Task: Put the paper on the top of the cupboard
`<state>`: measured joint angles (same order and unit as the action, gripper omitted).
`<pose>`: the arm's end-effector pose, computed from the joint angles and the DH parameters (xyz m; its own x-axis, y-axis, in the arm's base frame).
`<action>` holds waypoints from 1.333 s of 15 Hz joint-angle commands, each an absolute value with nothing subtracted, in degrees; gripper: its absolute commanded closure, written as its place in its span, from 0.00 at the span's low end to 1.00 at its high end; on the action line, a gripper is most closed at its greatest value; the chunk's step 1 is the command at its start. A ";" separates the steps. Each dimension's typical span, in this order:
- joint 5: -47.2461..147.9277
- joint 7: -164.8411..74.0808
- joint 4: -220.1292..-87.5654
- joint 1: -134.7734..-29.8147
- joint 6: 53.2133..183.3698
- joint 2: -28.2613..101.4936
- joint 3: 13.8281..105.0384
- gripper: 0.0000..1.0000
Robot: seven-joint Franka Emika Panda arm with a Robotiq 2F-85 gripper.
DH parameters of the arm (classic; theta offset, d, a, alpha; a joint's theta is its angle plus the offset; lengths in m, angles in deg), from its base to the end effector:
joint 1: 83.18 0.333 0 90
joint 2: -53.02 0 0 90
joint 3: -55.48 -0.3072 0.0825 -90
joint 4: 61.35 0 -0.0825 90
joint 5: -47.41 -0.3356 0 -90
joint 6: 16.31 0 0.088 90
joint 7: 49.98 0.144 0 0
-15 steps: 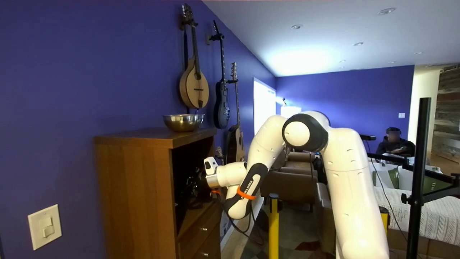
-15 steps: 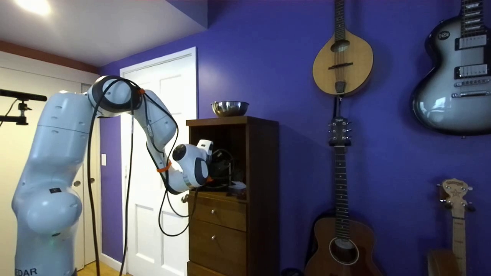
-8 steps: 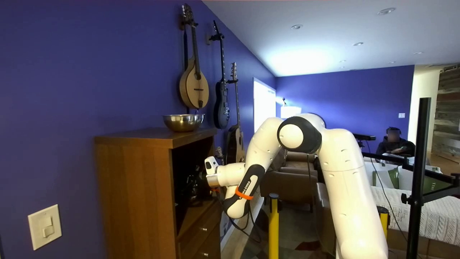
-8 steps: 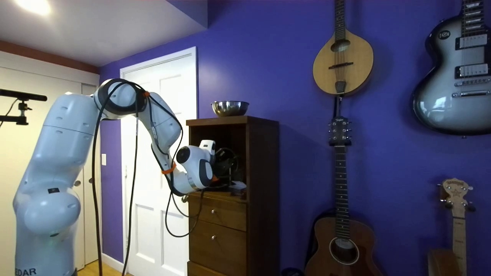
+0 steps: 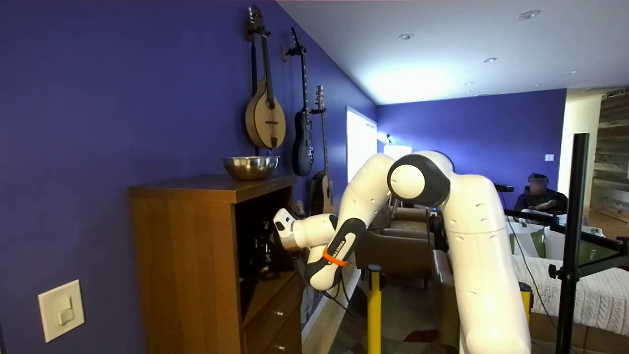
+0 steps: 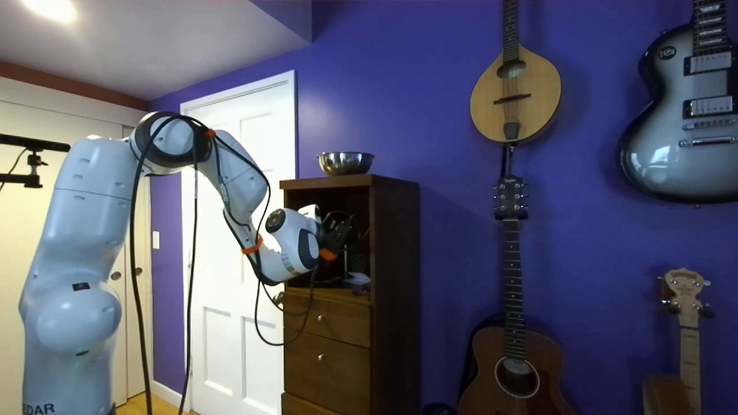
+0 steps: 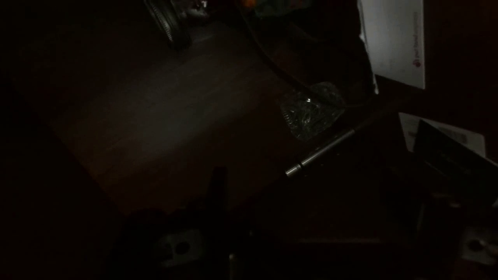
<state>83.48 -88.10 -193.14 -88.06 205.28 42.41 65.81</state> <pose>0.5480 -0.0450 0.4431 0.0001 0.8913 0.4533 0.3089 -0.4312 0.8477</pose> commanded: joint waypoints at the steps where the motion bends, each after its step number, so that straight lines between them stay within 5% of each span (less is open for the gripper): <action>1: 85.13 -86.20 -193.05 -88.83 203.42 43.11 64.95 0.00; 10: 86.11 -84.83 -193.06 -88.85 202.02 43.73 64.72 0.00; 20: 90.28 -86.36 -194.03 -87.76 180.29 48.56 62.04 0.00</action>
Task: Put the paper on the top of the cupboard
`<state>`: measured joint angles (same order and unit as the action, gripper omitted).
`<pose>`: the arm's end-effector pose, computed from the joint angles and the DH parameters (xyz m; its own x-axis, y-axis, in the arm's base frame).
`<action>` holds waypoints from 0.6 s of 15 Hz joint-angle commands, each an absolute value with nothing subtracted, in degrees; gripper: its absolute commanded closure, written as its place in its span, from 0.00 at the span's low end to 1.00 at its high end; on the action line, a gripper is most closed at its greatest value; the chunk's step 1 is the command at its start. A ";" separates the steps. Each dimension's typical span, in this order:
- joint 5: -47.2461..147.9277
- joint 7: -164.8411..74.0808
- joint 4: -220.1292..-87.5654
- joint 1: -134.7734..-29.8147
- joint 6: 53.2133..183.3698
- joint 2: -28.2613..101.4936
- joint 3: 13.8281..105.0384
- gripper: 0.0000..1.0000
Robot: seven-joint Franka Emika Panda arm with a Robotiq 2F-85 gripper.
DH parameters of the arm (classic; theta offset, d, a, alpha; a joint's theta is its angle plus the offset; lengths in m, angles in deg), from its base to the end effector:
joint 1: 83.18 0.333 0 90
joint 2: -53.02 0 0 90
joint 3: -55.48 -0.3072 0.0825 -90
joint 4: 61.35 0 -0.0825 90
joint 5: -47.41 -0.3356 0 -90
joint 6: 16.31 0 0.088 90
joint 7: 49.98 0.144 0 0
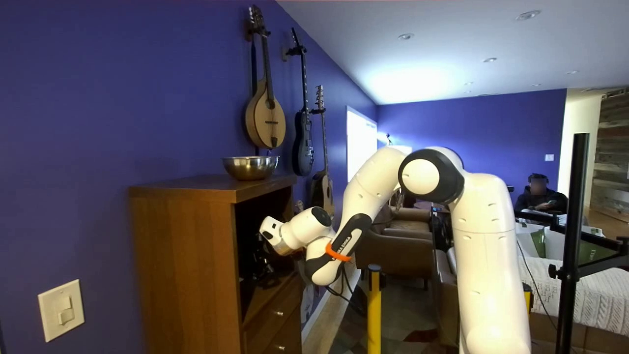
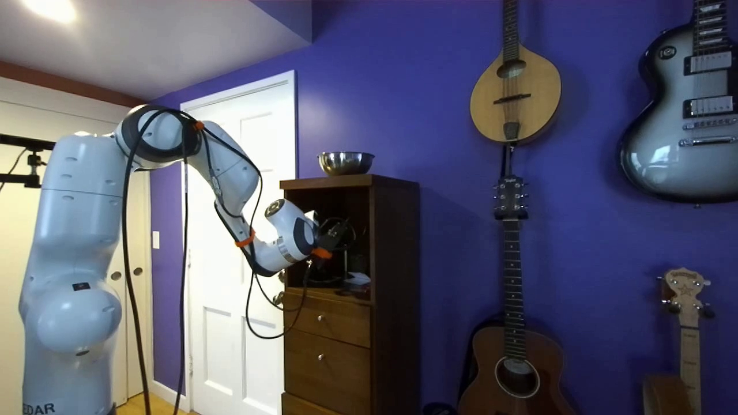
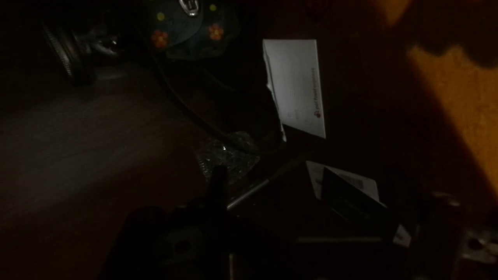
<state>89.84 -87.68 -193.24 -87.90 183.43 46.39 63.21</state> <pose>0.5508 -0.0290 0.4160 0.1329 0.9519 0.2761 0.5277 -0.3037 0.7933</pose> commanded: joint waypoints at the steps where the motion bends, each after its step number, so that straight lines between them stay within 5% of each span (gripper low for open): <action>1: 90.48 -86.95 -193.08 -88.40 182.41 46.67 62.24 0.00; 9: 86.73 -88.33 -188.70 -85.85 178.55 42.97 62.55 0.00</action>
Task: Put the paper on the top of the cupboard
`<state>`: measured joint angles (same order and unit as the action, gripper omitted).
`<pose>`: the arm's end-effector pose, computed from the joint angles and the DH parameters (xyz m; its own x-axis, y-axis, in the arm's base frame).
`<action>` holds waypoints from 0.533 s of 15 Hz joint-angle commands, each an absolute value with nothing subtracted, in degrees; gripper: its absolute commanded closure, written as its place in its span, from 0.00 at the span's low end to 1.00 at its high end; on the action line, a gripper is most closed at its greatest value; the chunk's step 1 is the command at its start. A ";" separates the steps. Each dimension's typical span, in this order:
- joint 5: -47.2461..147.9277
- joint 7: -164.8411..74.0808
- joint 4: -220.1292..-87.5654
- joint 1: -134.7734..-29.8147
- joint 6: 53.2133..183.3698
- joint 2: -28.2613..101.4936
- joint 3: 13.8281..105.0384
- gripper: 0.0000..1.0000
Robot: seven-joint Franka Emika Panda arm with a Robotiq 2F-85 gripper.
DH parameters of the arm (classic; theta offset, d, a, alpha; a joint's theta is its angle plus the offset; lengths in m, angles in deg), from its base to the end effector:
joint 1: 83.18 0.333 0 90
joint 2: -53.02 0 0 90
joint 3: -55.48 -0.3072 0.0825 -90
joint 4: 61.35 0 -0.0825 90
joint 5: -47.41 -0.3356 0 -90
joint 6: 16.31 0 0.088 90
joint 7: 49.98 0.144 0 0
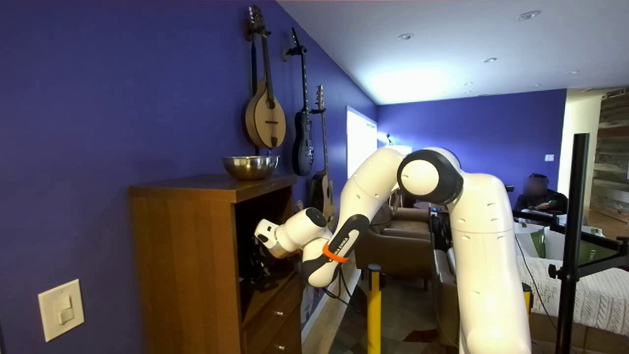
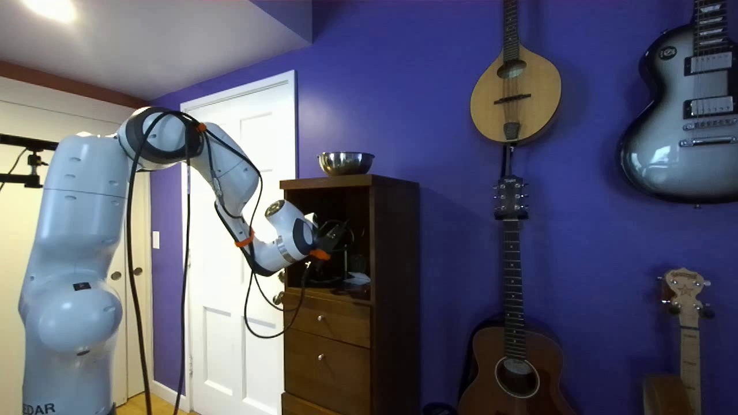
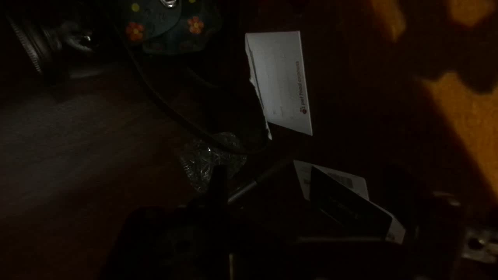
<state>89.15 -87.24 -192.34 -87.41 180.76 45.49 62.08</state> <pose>0.5570 -0.0192 0.4078 0.1488 0.9514 0.2696 0.5547 -0.3060 0.7737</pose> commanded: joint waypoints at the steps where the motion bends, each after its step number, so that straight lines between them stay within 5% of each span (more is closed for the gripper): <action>1: 86.65 -88.04 -187.72 -85.76 178.30 42.10 62.44 0.00; 6: 84.33 -88.40 -181.45 -82.69 175.75 36.88 64.81 0.03; 8: 83.99 -88.00 -179.47 -81.44 175.14 34.91 66.17 0.20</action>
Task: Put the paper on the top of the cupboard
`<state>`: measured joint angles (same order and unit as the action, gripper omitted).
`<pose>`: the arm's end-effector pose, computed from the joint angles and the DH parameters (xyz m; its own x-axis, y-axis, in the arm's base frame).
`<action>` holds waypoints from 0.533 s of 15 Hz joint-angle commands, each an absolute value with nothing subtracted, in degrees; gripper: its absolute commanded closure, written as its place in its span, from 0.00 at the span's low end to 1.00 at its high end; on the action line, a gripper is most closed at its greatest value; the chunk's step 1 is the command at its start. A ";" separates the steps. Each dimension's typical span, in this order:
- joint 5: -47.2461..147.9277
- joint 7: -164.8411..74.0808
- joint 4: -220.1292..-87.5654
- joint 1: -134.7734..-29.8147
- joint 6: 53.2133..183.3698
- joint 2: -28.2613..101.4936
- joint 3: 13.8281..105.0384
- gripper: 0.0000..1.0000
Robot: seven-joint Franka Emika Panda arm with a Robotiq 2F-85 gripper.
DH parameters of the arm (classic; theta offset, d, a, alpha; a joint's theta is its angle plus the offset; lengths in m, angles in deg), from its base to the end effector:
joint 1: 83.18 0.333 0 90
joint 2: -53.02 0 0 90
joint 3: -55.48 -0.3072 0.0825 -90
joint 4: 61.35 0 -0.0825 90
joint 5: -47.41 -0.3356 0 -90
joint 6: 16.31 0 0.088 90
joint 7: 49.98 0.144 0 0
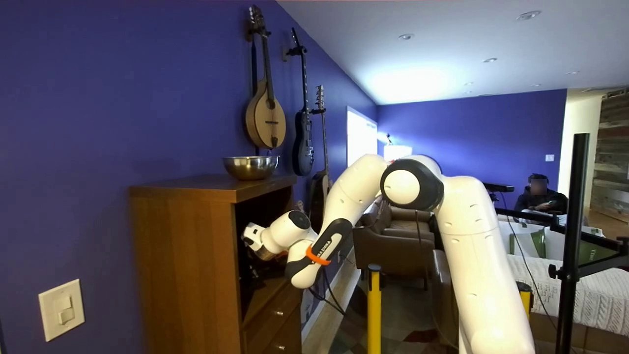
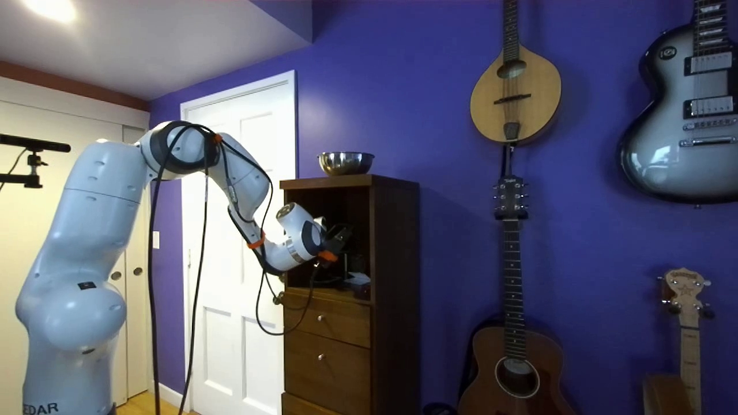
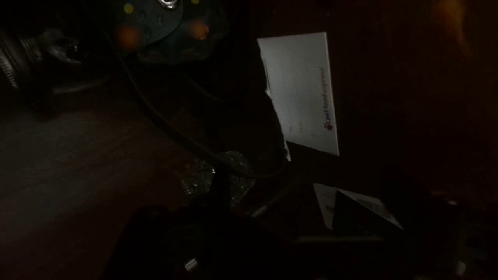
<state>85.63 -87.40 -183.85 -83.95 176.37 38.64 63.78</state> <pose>0.6003 -0.0172 0.3950 0.1975 0.9474 0.2520 0.5632 -0.3201 0.7618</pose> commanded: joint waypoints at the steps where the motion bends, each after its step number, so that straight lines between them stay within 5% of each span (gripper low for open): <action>1: 83.63 -87.91 -178.54 -80.49 175.35 33.97 67.30 0.32; 8: 80.96 -87.31 -174.78 -75.12 175.68 29.44 72.74 0.82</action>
<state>82.23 -87.37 -177.00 -77.71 176.13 31.66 70.56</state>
